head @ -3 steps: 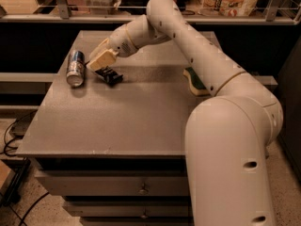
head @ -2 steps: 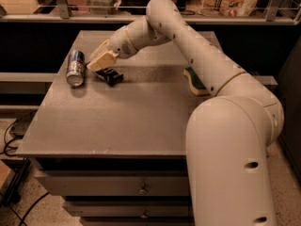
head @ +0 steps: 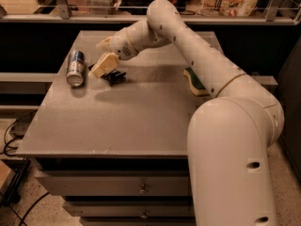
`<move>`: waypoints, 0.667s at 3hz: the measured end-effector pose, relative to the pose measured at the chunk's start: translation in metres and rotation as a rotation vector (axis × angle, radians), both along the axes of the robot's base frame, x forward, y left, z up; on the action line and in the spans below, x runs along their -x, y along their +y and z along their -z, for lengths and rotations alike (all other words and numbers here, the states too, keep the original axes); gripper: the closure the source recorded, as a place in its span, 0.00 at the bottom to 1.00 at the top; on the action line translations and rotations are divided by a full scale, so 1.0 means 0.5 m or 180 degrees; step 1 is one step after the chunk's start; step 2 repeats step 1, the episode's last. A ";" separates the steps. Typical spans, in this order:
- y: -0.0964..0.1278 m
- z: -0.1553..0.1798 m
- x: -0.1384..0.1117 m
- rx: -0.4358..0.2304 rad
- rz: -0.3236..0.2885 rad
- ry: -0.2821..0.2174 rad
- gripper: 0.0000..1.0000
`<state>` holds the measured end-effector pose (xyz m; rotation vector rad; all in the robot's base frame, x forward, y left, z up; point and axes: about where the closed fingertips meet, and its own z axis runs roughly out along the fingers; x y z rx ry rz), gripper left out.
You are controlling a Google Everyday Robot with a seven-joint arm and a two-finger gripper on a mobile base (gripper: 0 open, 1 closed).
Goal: Move rxbar chocolate near redbull can
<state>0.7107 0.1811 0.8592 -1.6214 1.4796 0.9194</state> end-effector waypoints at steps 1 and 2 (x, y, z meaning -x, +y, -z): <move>0.000 0.000 0.000 0.0000 0.0000 0.0000 0.00; 0.000 0.000 0.000 0.0000 0.0000 0.0000 0.00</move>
Offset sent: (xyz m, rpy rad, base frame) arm 0.0000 0.0000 0.0000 0.0000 0.0000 0.0000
